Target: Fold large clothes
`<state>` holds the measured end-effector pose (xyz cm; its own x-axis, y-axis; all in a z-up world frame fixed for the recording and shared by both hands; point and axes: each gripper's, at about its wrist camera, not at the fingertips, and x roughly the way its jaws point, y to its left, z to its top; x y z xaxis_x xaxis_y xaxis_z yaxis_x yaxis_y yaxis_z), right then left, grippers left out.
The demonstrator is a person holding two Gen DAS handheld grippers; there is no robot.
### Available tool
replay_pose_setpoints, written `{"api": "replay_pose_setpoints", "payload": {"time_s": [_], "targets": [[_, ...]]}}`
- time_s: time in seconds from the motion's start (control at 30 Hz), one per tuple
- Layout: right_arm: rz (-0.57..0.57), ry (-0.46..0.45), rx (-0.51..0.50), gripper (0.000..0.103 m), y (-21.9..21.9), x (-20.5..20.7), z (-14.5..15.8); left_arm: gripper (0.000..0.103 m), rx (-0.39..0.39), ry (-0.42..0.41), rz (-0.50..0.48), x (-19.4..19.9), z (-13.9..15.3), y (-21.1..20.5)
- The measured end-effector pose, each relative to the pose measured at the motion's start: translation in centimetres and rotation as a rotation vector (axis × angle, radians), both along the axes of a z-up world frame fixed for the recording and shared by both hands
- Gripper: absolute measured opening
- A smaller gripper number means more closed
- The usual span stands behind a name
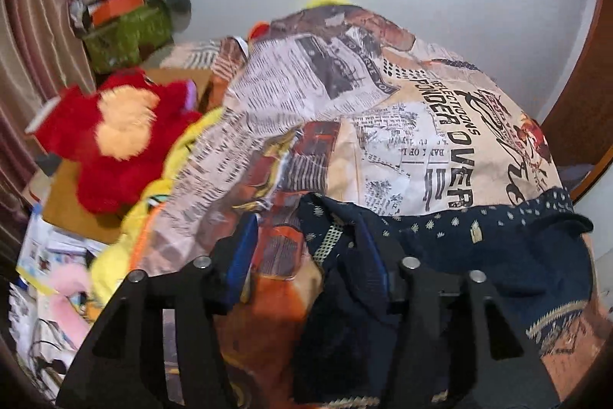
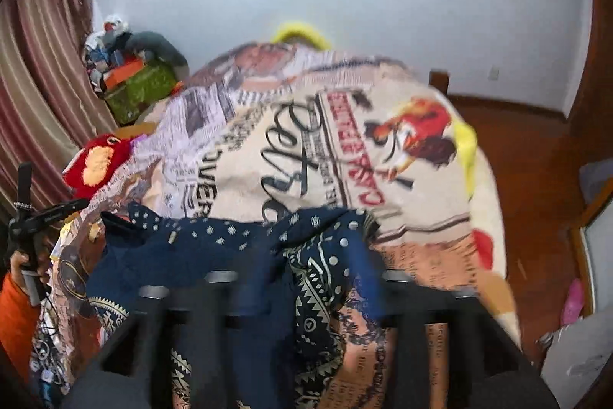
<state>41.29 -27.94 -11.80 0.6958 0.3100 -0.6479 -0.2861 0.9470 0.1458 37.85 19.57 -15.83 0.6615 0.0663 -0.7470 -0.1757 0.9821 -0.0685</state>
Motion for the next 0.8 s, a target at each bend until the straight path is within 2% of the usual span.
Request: {"api": "replay_pose_setpoints", "payload": {"time_s": [0.07,0.23,0.33,0.43,0.6,0.7,0.73,0.8], "targets": [[0.021,-0.043,-0.006,0.072,0.2,-1.2,0.6,0.057,0.01,0.015,-0.02,-0.8,0.0,-0.3],[0.085,-0.072,-0.054,0.076,2.0,-2.8,0.3,0.062,0.03,0.083,-0.113,-1.5,-2.1,-2.1],[0.131,-0.067,-0.116,0.076,3.7,-2.7,-1.2,0.062,0.046,0.143,-0.18,-0.9,-4.3,-3.4],[0.179,-0.033,-0.209,0.076,5.9,-1.7,-3.6,0.062,0.036,0.205,-0.192,0.6,-6.5,-3.9],[0.245,0.0,-0.326,0.075,8.2,-0.2,-7.2,0.062,0.008,0.22,-0.242,3.0,-8.3,-4.6],[0.3,-0.005,-0.315,0.069,9.3,0.5,-8.0,0.062,-0.017,0.191,-0.299,4.5,-8.3,-5.4],[0.316,-0.006,-0.307,0.062,9.5,0.7,-8.1,0.062,-0.027,0.182,-0.308,5.0,-8.3,-5.6],[0.335,-0.012,-0.308,0.056,10.5,1.3,-8.5,0.062,-0.035,0.172,-0.318,6.0,-8.4,-6.0]]}}
